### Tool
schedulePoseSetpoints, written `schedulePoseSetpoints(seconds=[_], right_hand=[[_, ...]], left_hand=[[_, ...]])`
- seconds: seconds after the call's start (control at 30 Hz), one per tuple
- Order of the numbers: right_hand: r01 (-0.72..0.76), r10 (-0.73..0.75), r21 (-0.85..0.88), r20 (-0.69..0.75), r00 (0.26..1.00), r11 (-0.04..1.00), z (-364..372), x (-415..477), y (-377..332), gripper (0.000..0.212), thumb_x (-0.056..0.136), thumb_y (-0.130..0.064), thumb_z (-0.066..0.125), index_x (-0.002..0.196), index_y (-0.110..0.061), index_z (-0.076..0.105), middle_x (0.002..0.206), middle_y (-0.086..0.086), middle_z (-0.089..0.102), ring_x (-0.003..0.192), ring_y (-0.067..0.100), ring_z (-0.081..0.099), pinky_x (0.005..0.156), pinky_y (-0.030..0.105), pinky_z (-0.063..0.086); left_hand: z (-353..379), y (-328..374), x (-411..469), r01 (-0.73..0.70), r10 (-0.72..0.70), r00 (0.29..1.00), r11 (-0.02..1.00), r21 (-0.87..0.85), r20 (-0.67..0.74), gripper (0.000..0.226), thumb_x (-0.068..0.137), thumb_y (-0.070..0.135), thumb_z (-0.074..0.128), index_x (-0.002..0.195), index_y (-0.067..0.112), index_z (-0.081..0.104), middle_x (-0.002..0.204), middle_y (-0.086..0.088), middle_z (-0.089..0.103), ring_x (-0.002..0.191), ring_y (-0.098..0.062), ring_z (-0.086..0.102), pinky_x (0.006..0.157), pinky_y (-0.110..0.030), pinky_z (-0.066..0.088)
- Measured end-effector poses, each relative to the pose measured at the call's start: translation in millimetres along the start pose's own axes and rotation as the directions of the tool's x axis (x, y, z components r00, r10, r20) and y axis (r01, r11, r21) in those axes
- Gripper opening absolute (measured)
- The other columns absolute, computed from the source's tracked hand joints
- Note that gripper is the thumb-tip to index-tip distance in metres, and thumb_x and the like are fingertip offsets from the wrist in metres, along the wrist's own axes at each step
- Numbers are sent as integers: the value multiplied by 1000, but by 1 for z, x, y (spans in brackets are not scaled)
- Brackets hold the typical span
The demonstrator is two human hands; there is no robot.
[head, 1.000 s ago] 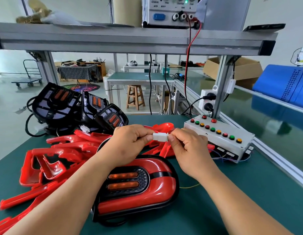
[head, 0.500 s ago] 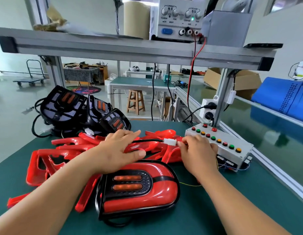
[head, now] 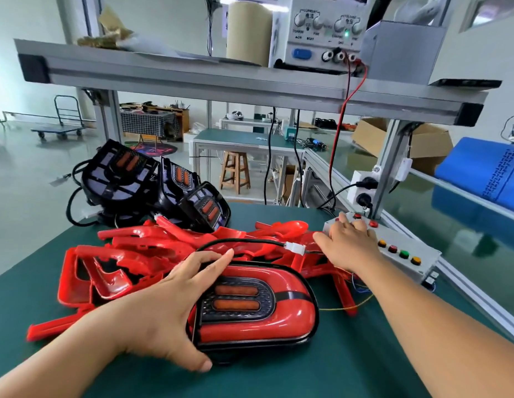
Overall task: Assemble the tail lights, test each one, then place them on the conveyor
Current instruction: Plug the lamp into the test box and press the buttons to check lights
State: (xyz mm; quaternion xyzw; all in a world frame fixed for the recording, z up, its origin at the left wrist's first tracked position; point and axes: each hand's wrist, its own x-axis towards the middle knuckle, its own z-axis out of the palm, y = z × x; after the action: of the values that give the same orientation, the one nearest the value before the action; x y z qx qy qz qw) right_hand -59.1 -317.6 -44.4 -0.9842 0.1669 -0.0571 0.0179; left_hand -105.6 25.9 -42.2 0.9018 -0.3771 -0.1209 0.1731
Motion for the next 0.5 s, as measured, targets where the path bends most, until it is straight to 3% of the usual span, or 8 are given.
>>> schedulePoseSetpoints(seconds=[0.07, 0.17, 0.33, 0.5], right_hand=[[8, -7, -26, 22, 1000, 1000, 3, 7, -2, 69, 94, -58, 20, 145, -16, 39, 162, 5, 16, 144, 29, 13, 110, 47, 20], [24, -24, -88, -5, 1000, 996, 10, 13, -2, 68, 92, -58, 19, 136, -13, 45, 142, 8, 43, 129, 29, 27, 100, 45, 28], [-34, 34, -34, -9, 999, 999, 13, 20, -4, 74, 90, -62, 22, 141, -11, 41, 142, 7, 42, 130, 32, 28, 101, 46, 28], [-28, 27, -31, -35, 999, 999, 17, 19, -6, 74, 89, -61, 23, 139, -9, 42, 140, 6, 41, 126, 30, 28, 99, 46, 28]], left_hand=[[1, -1, 3, -9, 9, 1000, 1000, -16, -14, 137, 54, 60, 80, 132, 61, -33, 137, 43, -19, 135, 0, 18, 104, -17, 32], [2, -5, 4, -16, 15, 1000, 999, -43, -26, 139, 52, 61, 83, 128, 65, -35, 138, 44, -23, 141, -1, 9, 113, -25, 27], [2, -10, 5, -23, 21, 999, 996, -82, -30, 143, 48, 63, 86, 127, 66, -33, 140, 44, -24, 142, 5, -3, 115, -24, 16], [6, -14, 6, -54, 50, 998, 995, -84, -45, 143, 49, 63, 86, 127, 66, -34, 138, 47, -24, 129, 23, -15, 108, -12, 8]])
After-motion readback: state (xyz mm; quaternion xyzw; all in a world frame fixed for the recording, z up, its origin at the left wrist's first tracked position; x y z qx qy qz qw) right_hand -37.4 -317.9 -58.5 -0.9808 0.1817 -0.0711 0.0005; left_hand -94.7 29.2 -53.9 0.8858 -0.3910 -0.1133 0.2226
